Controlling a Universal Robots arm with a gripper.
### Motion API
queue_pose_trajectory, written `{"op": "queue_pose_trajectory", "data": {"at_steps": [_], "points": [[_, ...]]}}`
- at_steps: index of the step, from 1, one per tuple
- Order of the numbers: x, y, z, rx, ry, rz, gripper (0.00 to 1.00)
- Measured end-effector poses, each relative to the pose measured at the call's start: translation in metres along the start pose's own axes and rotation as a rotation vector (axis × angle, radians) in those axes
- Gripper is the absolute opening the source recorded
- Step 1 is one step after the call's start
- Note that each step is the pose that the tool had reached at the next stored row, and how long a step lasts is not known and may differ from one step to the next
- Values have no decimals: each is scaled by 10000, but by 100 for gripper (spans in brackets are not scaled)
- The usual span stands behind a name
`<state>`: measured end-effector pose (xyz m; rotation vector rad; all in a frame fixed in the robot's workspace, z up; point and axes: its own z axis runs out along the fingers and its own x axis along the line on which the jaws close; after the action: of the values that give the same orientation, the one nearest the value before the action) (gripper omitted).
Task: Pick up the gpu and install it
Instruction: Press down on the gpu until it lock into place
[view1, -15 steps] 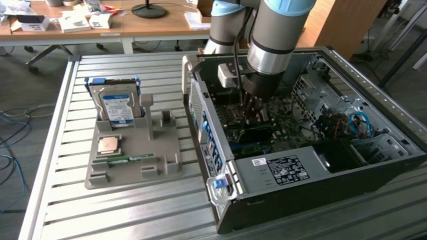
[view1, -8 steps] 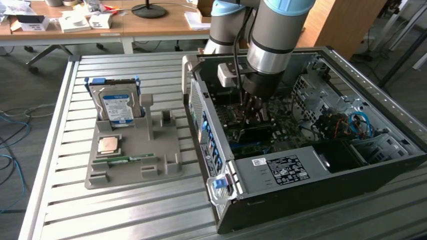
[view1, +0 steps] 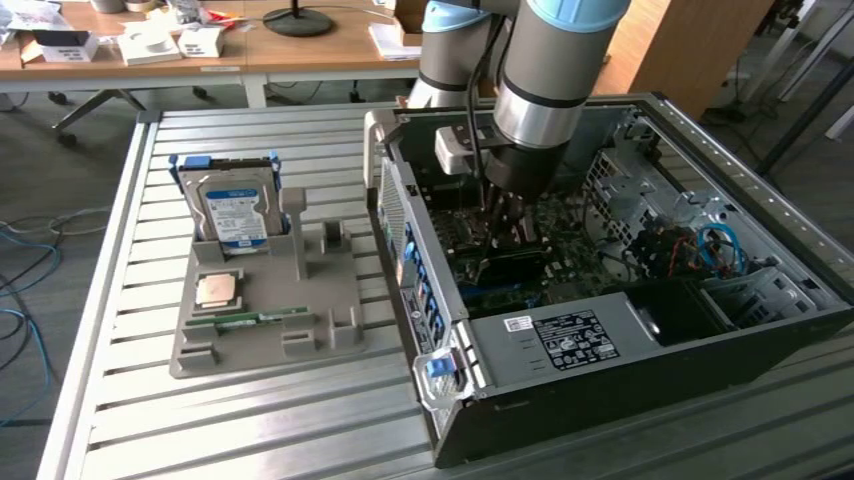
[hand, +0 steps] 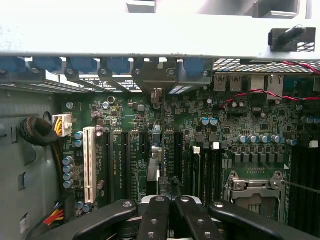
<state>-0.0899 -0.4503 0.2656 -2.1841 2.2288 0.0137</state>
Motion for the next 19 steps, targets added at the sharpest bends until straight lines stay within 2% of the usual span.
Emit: {"op": "queue_pose_trajectory", "data": {"at_steps": [19], "points": [[0,0,9,-1,2,0,11]]}}
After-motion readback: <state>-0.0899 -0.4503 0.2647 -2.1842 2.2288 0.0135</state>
